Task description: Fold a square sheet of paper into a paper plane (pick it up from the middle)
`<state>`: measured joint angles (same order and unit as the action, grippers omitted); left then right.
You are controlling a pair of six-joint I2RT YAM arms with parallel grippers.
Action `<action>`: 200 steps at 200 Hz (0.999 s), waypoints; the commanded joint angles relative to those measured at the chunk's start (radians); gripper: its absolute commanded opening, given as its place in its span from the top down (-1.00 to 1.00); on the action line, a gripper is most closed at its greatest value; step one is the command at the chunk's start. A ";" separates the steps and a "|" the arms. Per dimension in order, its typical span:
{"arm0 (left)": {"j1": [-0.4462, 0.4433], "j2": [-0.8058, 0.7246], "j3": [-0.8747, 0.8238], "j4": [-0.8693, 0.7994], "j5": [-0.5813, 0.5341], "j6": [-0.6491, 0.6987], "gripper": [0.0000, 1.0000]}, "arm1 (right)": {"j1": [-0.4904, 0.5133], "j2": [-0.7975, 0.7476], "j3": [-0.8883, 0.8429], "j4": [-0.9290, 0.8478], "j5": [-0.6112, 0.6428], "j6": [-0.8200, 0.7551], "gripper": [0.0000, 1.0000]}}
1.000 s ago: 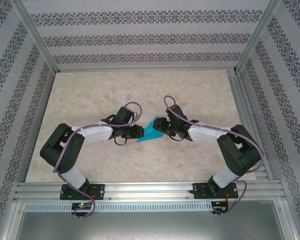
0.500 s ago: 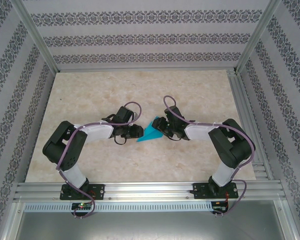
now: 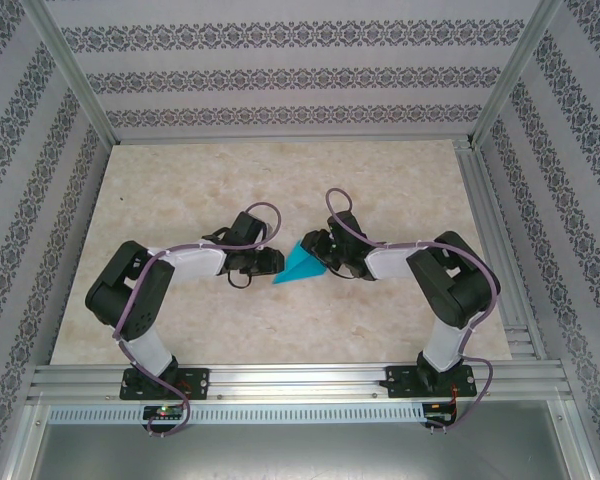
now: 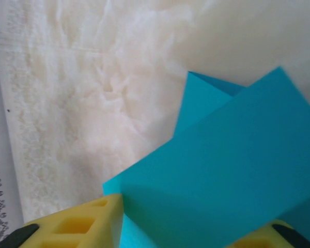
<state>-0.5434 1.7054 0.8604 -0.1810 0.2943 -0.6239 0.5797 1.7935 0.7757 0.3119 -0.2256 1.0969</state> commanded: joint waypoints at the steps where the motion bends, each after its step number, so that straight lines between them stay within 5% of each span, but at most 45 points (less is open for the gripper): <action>1: 0.019 -0.045 -0.002 -0.008 -0.022 -0.025 0.14 | -0.012 0.035 -0.021 0.149 -0.033 0.037 0.37; 56: 0.095 -0.130 -0.048 0.014 0.084 -0.062 -0.06 | -0.029 0.024 -0.067 0.312 -0.065 0.048 0.88; 143: 0.208 -0.383 -0.145 0.195 0.323 -0.165 -0.99 | -0.030 -0.265 0.025 0.135 -0.221 -0.138 0.87; 200: 0.210 -0.420 -0.181 0.500 0.503 -0.356 -1.00 | -0.027 -0.305 0.097 0.147 -0.317 -0.106 0.83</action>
<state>-0.3450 1.3140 0.7033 0.0994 0.6796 -0.8623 0.5537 1.5005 0.8394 0.4557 -0.4755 0.9928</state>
